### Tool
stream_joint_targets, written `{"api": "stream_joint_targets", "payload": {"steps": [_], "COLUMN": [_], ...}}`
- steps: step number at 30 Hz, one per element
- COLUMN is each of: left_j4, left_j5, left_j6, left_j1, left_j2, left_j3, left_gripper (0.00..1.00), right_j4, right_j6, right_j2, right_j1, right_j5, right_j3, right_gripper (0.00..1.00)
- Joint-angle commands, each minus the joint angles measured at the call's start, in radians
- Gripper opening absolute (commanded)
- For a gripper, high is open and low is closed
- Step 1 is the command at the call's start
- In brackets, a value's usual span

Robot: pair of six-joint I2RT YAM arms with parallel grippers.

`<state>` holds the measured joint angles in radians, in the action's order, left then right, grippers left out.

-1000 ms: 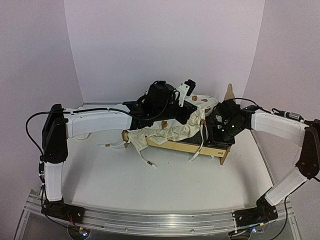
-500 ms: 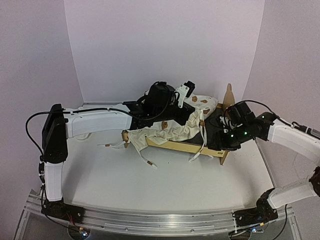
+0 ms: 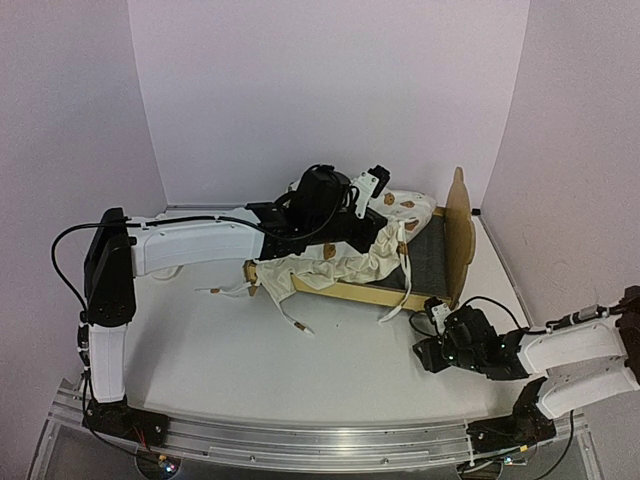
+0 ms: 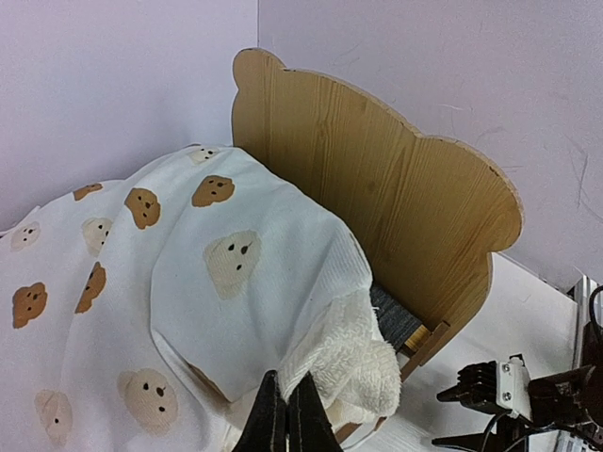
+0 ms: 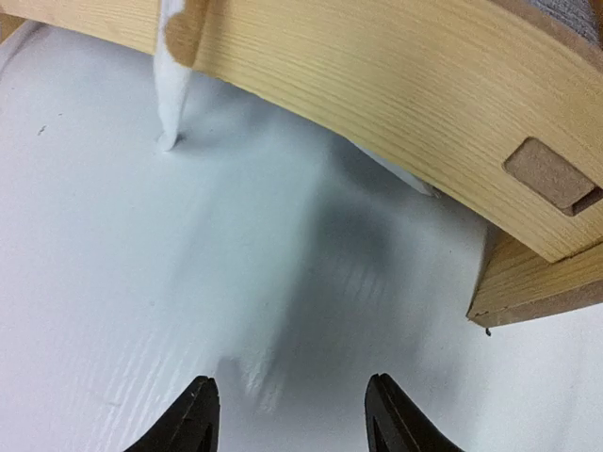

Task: Set up the pet bed

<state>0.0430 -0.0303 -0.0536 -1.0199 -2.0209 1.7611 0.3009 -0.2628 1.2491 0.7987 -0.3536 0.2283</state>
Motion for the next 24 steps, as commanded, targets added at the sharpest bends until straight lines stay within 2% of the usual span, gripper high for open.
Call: {"api": "stream_joint_targets", "payload": {"steps": [1,6,8,19,24], "left_j4": [0.012,0.016,0.02,0.035,0.043], "left_j5": [-0.015,-0.017,-0.019,-0.019,-0.021], "left_j6": [0.004,0.005,0.006,0.007,0.006], "left_j1": [0.004,0.004,0.004,0.004,0.004], "left_j2": [0.06,0.055,0.051,0.022,0.007], "left_j3": [0.04,0.044,0.051,0.096,0.113], "left_gripper": [0.0,0.0,0.0,0.0,0.0], "right_j4": [0.579,0.884,0.944,0.949,0.949], "right_j6": [0.092,0.162,0.19,0.295,0.221], "right_j2": [0.141,0.333,0.395,0.576,0.647], "right_j1": [0.013,0.013,0.013,0.013,0.007], "right_j5": [-0.182,-0.21,-0.227,-0.328,-0.451], "right_j3": [-0.057,-0.078,-0.069,0.074,0.12], "right_gripper": [0.56,0.6,0.61,0.63,0.64]}}
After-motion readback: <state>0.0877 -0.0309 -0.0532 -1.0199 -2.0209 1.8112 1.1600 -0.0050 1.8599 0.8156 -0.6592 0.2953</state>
